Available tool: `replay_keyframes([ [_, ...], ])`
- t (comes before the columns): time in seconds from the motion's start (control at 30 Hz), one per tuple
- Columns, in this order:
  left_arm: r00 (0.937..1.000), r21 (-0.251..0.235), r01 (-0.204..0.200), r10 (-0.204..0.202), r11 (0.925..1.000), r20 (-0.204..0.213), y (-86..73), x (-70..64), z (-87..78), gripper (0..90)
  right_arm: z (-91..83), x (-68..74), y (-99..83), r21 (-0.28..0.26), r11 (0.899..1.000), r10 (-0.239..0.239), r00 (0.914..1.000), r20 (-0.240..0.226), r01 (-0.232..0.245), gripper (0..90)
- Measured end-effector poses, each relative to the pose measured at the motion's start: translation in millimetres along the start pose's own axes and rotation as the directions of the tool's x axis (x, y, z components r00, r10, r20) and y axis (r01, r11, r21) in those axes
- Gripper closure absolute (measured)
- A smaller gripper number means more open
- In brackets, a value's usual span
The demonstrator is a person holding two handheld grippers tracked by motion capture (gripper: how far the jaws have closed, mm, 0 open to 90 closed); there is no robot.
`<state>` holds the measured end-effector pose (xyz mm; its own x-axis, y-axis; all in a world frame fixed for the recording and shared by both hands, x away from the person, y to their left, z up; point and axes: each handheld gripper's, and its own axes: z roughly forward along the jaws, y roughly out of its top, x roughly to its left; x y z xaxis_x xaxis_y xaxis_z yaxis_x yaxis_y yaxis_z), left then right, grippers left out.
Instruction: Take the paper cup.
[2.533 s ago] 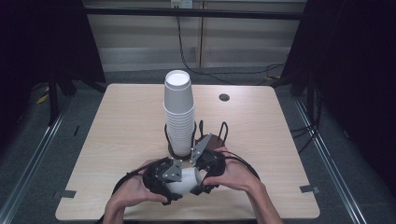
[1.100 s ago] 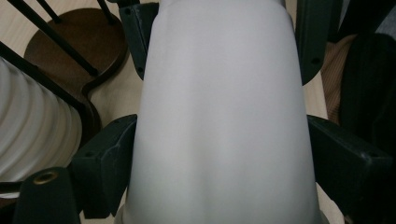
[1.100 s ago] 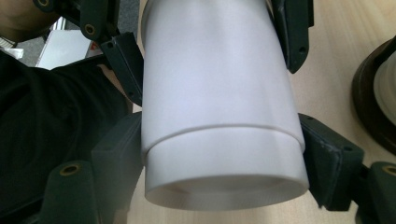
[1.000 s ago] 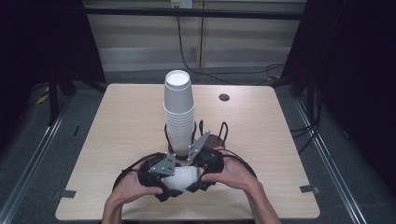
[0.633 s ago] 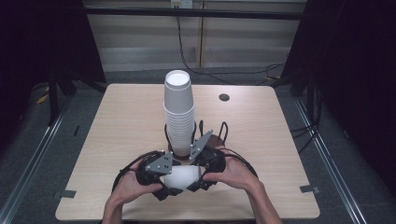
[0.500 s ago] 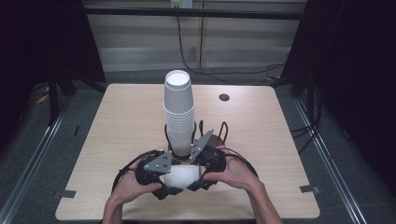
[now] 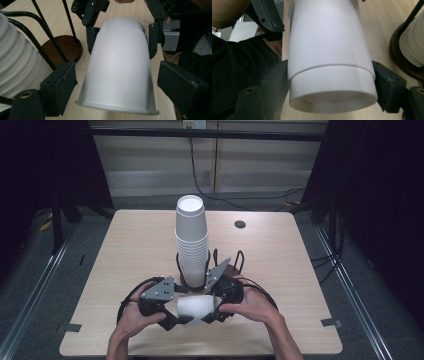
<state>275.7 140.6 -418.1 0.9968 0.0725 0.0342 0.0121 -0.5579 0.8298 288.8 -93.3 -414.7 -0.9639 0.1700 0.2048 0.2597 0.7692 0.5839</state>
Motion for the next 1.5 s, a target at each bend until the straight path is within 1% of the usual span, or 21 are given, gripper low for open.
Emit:
replay_keyframes([
  [0.1,0.9998,-0.014,0.019,-0.019,0.9997,-0.008,-2.3,0.8,-2.1,15.7,-2.1,-1.5,-3.6,-0.008,1.0,0.015,0.9998,0.014,-0.015,23.5],
  [0.13,0.9998,-0.014,0.014,-0.014,0.9998,-0.015,-2.9,1.4,-3.5,15.7,-3.0,-2.4,-4.9,-0.01,1.0,0.015,0.9998,0.016,-0.015,23.5],
  [0.33,0.9987,-0.071,0.041,-0.043,0.9966,-0.028,-7.2,1.0,-11.0,15.7,-8.0,-5.1,-10.7,-0.043,0.998,0.043,0.9983,0.04,-0.042,23.4],
  [0.37,0.9971,-0.103,0.066,-0.07,0.9925,-0.031,-9.4,2.3,-13.8,15.5,-10.0,-5.7,-13.3,-0.059,0.997,0.057,0.9966,0.06,-0.054,23.3],
  [0.47,0.9954,-0.096,0.084,-0.088,0.9918,-0.039,-11.1,3.9,-15.5,15.6,-11.2,-6.1,-14.7,-0.081,0.995,0.059,0.9961,0.066,-0.053,23.3],
  [0.5,0.9927,-0.106,0.103,-0.109,0.989,-0.052,-13.8,4.1,-17.0,15.6,-11.3,-6.0,-15.5,-0.092,0.994,0.063,0.9954,0.072,-0.056,23.3],
  [0.7,0.9905,-0.145,0.111,-0.121,0.9833,-0.064,-22.4,4.3,-21.6,15.6,-11.7,-7.2,-18.5,-0.127,0.99,0.074,0.9951,0.066,-0.065,23.5],
  [0.83,0.9891,-0.193,0.118,-0.132,0.9742,-0.064,-26.2,2.1,-26.1,15.6,-13.1,-7.4,-23.4,-0.161,0.984,0.089,0.9936,0.069,-0.077,23.5],
  [0.9,0.9889,-0.2,0.12,-0.134,0.9724,-0.063,-26.8,1.4,-26.8,15.6,-14.0,-7.4,-24.9,-0.178,0.981,0.089,0.9936,0.069,-0.076,23.5],
  [0.97,0.9885,-0.21,0.12,-0.137,0.9702,-0.066,-27.7,0.2,-27.1,15.6,-16.5,-6.6,-27.9,-0.212,0.974,0.096,0.993,0.069,-0.079,23.5],
  [1.0,0.9879,-0.216,0.119,-0.138,0.9691,-0.072,-28.3,-0.5,-26.6,15.6,-18.1,-5.9,-31.3,-0.248,0.965,0.099,0.9928,0.067,-0.08,23.6],
  [1.07,0.9862,-0.224,0.124,-0.145,0.9667,-0.079,-28.9,-1.3,-26.4,15.6,-17.8,-5.3,-34.7,-0.28,0.957,0.103,0.9927,0.063,-0.081,23.6],
  [1.13,0.9854,-0.248,0.134,-0.155,0.9596,-0.07,-31.8,-1.5,-25.6,15.6,-16.5,-4.8,-38.7,-0.311,0.946,0.108,0.9924,0.058,-0.085,23.6],
  [1.17,0.9854,-0.248,0.134,-0.155,0.9596,-0.07,-31.8,-1.5,-25.6,15.6,-16.5,-4.8,-38.7,-0.311,0.946,0.108,0.9924,0.058,-0.085,23.6],
  [1.2,0.985,-0.249,0.136,-0.158,0.9588,-0.07,-32.7,-2.1,-25.3,15.6,-15.4,-4.6,-40.8,-0.329,0.94,0.111,0.9924,0.052,-0.088,23.6],
  [1.23,0.9849,-0.249,0.134,-0.157,0.959,-0.073,-34.7,-3.1,-23.9,15.6,-12.3,-3.9,-44.9,-0.359,0.929,0.114,0.9925,0.045,-0.09,23.5],
  [1.3,0.9848,-0.249,0.138,-0.16,0.9586,-0.068,-36.3,-3.6,-22.3,15.6,-10.1,-3.8,-46.6,-0.369,0.925,0.112,0.9929,0.04,-0.089,23.4],
  [1.37,0.9842,-0.251,0.141,-0.163,0.9575,-0.069,-36.9,-3.7,-21.7,15.6,-9.5,-3.1,-47.6,-0.389,0.917,0.105,0.9939,0.032,-0.084,23.4],
  [1.4,0.9835,-0.255,0.142,-0.165,0.9565,-0.073,-37.7,-3.6,-21.6,15.6,-9.5,-3.1,-47.6,-0.389,0.917,0.105,0.9939,0.032,-0.084,23.4],
  [1.43,0.9825,-0.266,0.147,-0.172,0.9526,-0.071,-38.7,-3.2,-22.1,15.6,-10.0,-2.0,-48.1,-0.41,0.908,0.103,0.9941,0.034,-0.08,23.4],
  [1.5,0.9823,-0.268,0.144,-0.17,0.9525,-0.077,-39.0,-3.4,-22.5,15.6,-10.2,-1.6,-48.5,-0.418,0.905,0.101,0.9942,0.036,-0.076,23.4],
])
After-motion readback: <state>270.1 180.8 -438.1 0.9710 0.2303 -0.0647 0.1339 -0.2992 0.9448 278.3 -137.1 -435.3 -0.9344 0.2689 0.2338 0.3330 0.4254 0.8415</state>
